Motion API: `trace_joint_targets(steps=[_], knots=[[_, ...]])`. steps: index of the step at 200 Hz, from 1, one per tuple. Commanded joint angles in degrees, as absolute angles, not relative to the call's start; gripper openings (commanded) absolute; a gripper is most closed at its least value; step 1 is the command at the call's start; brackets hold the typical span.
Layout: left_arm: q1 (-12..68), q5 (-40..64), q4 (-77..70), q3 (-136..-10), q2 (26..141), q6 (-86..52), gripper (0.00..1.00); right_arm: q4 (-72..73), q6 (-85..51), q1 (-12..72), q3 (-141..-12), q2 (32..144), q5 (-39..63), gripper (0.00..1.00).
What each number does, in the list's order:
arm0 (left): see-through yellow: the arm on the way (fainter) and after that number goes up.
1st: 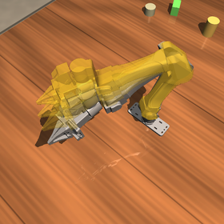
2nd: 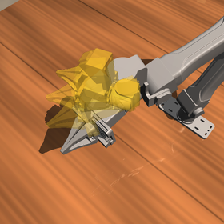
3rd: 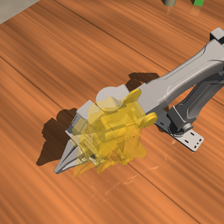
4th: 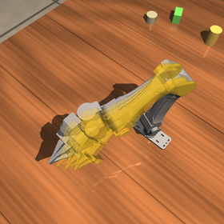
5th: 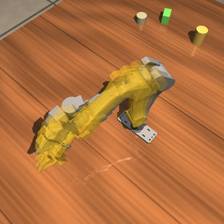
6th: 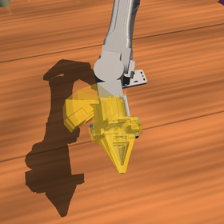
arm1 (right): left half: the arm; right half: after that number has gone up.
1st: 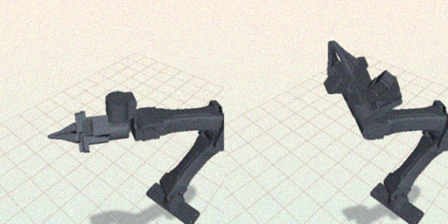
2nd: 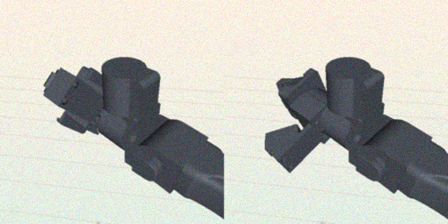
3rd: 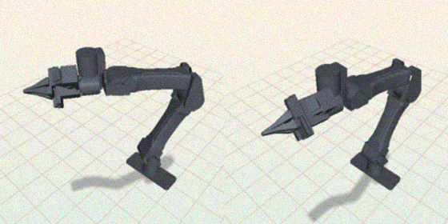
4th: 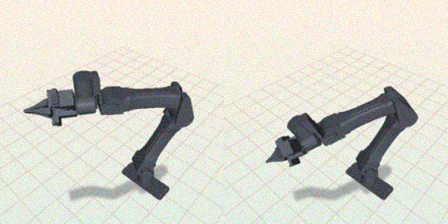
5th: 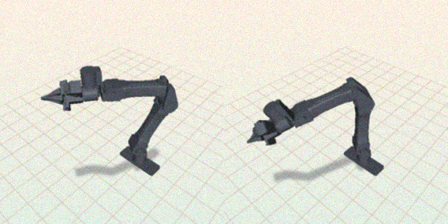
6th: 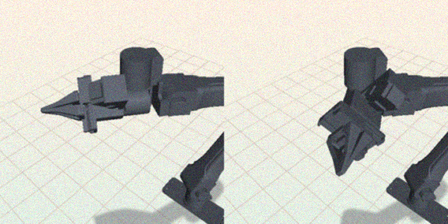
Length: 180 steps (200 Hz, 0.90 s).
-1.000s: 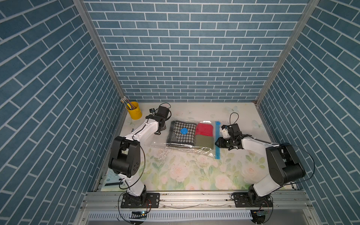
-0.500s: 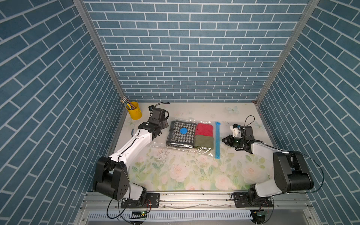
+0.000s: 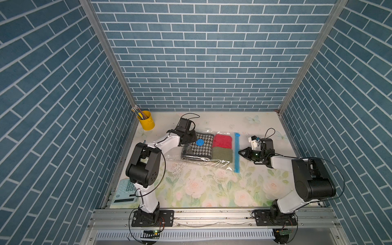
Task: Take the scarf out of the vacuum bag
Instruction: Take out the scarf from the vacuum bag.
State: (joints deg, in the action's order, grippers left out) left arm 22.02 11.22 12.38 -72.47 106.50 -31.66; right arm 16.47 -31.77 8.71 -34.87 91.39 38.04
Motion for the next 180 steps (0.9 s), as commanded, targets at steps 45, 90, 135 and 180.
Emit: trace_joint_targets(steps=[45,90,135,180], knots=[[26.0,7.4,20.8,-83.0,112.1,-28.6,0.45,18.3,-32.7,8.6,-36.5,94.4,40.3,0.07],[28.6,0.7,29.4,-90.8,118.0,-27.4,0.46,18.0,-32.7,8.5,-37.1,95.2,40.5,0.12],[29.0,-1.9,33.1,-93.6,120.0,-27.5,0.46,10.2,-30.3,7.7,-37.9,91.1,30.2,0.13],[29.0,-1.0,32.5,-91.0,121.0,-27.9,0.46,11.4,-30.2,7.6,-39.0,93.3,33.2,0.13]])
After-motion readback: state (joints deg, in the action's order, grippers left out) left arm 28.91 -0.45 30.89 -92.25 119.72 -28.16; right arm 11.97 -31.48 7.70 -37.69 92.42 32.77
